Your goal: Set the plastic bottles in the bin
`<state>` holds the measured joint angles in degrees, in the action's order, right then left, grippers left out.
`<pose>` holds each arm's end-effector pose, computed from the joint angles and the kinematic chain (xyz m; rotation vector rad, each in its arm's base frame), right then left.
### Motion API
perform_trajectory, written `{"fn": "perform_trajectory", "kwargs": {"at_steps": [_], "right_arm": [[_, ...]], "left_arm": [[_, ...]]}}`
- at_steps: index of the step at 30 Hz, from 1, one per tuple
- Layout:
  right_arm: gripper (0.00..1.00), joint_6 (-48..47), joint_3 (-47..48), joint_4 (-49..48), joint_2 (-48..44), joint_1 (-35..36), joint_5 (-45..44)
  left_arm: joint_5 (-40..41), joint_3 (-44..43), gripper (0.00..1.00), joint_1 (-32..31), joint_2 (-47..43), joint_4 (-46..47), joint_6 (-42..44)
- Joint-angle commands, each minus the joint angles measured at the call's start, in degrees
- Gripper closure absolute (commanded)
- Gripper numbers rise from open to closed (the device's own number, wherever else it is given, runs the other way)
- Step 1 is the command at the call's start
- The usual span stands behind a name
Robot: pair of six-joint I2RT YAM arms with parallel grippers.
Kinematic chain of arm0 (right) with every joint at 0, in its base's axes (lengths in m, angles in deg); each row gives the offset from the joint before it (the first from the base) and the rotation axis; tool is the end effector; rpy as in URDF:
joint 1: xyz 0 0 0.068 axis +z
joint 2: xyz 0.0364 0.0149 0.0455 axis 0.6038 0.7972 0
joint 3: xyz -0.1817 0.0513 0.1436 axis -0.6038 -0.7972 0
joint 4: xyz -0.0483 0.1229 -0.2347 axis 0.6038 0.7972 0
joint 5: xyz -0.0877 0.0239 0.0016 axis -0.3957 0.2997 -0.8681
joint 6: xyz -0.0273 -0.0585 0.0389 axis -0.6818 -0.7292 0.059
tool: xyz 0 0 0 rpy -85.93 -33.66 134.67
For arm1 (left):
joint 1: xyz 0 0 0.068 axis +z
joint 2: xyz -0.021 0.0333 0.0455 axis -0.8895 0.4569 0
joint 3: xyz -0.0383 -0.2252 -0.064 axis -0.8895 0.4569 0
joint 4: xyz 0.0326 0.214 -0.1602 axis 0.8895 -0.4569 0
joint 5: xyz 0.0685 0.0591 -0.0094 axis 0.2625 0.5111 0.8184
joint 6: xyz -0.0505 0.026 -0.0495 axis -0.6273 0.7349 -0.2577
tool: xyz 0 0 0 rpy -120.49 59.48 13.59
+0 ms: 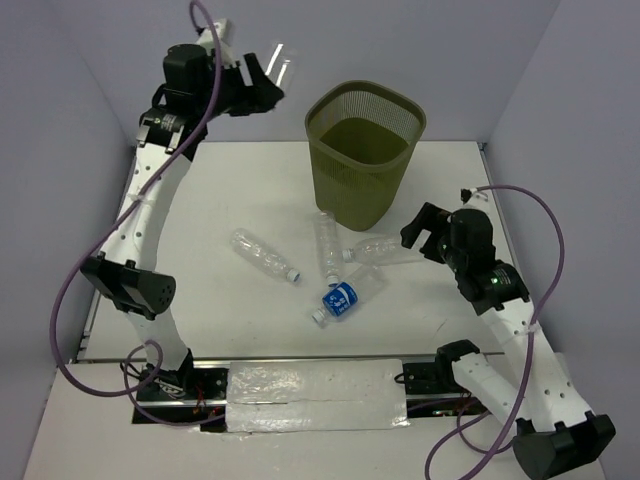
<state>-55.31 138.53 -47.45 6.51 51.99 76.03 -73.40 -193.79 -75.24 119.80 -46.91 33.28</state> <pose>0.2241 0.0512 0.2803 0.3635 2.0824 0.3462 0.4064 -0.1010 0.4685 -0.0701 1.7492 -0.6415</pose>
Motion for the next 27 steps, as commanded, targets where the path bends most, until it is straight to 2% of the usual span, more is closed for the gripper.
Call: {"fn": "perform_trajectory", "kwargs": {"at_steps": [1, 5, 8, 13, 15, 17, 20, 22, 27], "right_arm": [[0.00, -0.4, -0.6, 2.4, -3.5, 0.4, -1.7], [0.00, 0.7, -1.4, 4.6, -6.9, 0.4, -1.7], [0.00, 1.1, -1.9, 5.9, -9.2, 0.4, -2.4], [0.00, 1.6, -2.2, 7.5, -10.8, 0.4, -3.0], [0.00, 2.1, -2.4, 7.7, -11.1, 0.4, -2.9], [0.00, 2.4, -2.5, 7.6, -11.4, 0.3, -2.9], [0.00, 2.8, -2.0, 8.1, -11.4, 0.4, -2.7], [0.00, 2.9, -1.6, 8.7, -11.7, 0.4, -3.1], [0.00, 3.0, -2.6, 9.7, -12.0, 0.4, -3.5]], "left_arm": [[-6.6, -1.4, 0.37, -4.3, 0.7, -1.5, -0.2], [-7.2, -8.3, 0.36, -9.8, 4.2, 0.2, -3.1], [-11.1, -9.3, 0.36, -11.7, 7.0, 4.6, -7.4], [-12.8, -9.8, 0.35, -14.8, 11.8, 10.7, -13.0], [-12.3, -11.9, 0.32, -16.5, 13.7, 11.1, -13.8], [-12.0, -13.0, 0.24, -17.7, 16.5, 12.0, -15.1], [-12.5, -16.1, 0.01, -18.0, 19.9, 12.1, -18.8], [-11.8, -16.0, 0.00, -18.0, 19.3, 12.7, -19.9], [-8.1, -15.3, 0.01, -18.0, 14.3, 11.4, -16.6]]}}
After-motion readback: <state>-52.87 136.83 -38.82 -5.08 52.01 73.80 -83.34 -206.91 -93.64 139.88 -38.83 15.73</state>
